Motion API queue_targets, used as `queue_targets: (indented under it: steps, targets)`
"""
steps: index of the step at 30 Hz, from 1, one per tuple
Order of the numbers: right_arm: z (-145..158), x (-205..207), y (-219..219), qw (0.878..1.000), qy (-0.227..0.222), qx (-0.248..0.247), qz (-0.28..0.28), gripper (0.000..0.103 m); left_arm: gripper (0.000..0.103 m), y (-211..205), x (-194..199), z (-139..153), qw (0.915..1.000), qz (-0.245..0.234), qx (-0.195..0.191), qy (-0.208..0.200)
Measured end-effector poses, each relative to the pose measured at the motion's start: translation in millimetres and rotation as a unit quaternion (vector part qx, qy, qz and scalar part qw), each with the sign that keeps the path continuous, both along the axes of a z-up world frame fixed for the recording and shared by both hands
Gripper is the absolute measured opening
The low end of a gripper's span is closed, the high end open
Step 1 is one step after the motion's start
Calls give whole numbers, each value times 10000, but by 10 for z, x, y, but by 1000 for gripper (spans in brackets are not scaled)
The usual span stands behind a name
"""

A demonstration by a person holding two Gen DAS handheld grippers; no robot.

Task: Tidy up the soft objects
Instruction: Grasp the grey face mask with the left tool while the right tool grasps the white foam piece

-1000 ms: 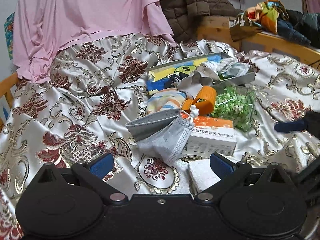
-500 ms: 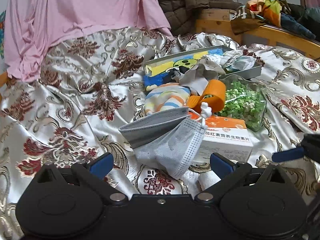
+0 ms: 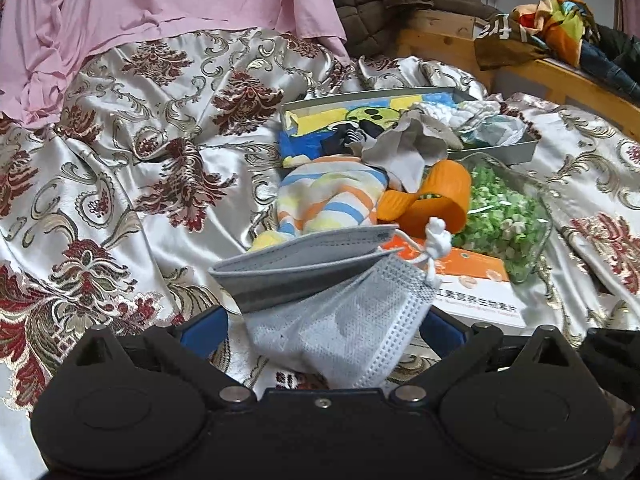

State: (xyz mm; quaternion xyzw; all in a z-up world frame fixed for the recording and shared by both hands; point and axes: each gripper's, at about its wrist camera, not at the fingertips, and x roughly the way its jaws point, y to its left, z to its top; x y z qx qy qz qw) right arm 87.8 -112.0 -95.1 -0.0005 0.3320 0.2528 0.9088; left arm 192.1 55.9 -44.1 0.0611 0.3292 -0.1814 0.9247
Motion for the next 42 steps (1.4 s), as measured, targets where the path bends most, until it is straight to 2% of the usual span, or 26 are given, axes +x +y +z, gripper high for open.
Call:
queue_targets:
  steps: [7,15,28,36,42]
  targets:
    - [-8,-11,-29,9998,-87,81,-173,85,95,24,29,-3,9998,80,-189,-47]
    - [-13,-12,-31,9995,-138,50,-274,68,86,56,21,-5,9993,17,-361,-13]
    - [-15,-28,-49,9994,-140,92,-292,63,71,168,30,-37,9995,-66,-297,99]
    - [-13,-32,-52,9994,-160,97,-291,61,49,226,42,-47,9997,38,-232,108]
    - [-16,-28,-50,9994,-169,101,-296,61,40,199,-30,-4,10000,17,-5,-30]
